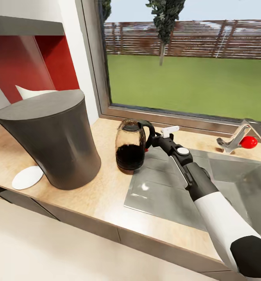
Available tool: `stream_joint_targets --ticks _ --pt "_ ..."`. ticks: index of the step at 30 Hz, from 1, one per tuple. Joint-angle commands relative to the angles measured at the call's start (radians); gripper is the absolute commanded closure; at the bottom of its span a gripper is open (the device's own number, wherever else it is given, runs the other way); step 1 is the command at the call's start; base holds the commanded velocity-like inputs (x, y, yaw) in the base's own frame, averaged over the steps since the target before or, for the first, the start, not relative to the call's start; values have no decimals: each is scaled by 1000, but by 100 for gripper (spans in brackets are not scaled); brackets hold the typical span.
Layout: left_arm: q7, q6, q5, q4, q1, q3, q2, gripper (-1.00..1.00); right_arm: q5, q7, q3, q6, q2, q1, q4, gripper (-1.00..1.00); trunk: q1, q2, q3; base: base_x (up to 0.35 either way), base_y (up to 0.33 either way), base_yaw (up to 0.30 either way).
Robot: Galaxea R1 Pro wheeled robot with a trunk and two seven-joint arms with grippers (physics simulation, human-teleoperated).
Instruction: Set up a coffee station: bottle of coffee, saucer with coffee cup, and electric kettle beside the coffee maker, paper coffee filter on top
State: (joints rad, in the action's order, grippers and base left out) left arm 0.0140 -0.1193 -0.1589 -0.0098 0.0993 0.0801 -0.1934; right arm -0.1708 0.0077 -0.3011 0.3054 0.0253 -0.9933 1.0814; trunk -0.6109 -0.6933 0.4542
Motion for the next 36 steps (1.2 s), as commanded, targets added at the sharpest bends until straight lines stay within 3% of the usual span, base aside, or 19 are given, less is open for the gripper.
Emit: stream_joint_targets --ticks 1,13,36 --pt "0 -2 -1 -1 0 7 0 -100 -10 3 -1 5 1 -1 2 100 0 -1 1 -1 9 0" --pt "0 -3 -1 -1 0 7 2 -100 -10 3 -1 6 -1 -1 0 100 0 -1 1 -188 172 0" --pt "1 -3 -1 -1 0 7 1 -100 -12 3 -1 6 -1 7 -3 100 0 -1 1 -26 44 0"
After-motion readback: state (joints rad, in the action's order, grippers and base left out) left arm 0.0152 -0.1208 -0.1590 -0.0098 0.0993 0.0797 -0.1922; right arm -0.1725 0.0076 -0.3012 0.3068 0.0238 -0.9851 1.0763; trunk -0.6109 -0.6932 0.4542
